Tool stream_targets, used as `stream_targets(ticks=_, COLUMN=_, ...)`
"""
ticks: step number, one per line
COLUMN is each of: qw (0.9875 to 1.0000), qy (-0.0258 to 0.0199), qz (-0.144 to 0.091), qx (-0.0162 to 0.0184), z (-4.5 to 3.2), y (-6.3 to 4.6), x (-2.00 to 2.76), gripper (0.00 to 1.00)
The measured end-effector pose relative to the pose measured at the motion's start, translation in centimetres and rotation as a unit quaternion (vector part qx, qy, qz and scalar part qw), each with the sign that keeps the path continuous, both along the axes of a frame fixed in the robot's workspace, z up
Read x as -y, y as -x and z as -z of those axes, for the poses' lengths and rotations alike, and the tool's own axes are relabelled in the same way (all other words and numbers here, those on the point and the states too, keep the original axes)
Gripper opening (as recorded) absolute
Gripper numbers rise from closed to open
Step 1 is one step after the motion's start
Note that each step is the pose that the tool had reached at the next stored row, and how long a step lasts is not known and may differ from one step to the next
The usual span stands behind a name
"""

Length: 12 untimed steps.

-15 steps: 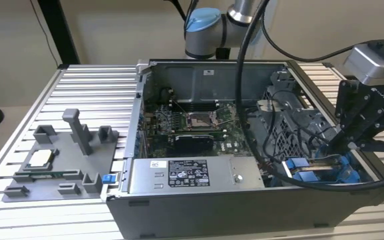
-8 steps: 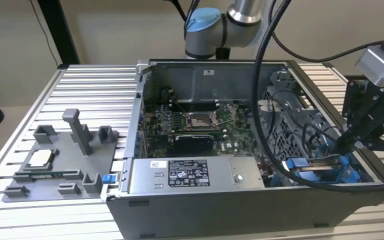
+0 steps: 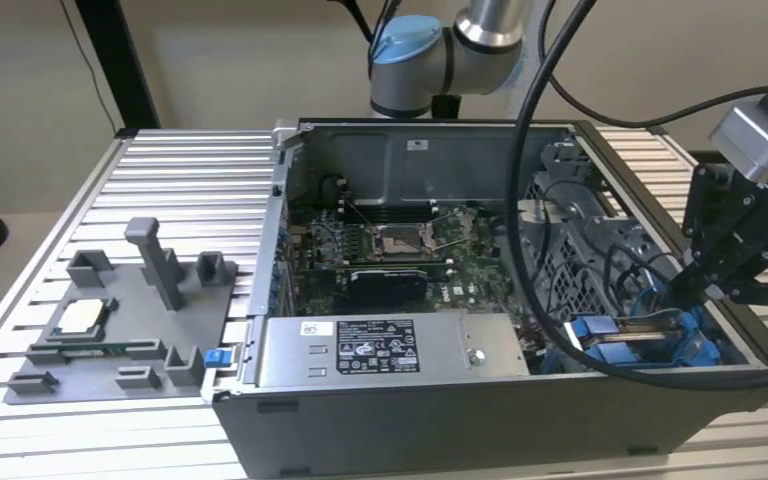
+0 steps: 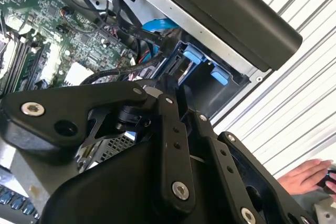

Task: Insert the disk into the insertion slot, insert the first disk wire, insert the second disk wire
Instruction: 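Insert the first disk wire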

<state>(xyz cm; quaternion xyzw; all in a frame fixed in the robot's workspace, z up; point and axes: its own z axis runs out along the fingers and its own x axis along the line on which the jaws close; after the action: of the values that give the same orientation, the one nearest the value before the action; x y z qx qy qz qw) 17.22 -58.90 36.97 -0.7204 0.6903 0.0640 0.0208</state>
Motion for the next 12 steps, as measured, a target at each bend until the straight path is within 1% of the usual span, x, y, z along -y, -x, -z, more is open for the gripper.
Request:
stream_targets(ticks=5, qw=1.0, qy=-0.0003, qz=0.0, qx=0.0, z=0.12, y=0.0, x=0.0, gripper=0.0)
stream_targets(ticks=12, qw=1.0, qy=-0.0003, qz=0.006, qx=0.0, z=1.13, y=-0.1, x=-0.01, gripper=0.0)
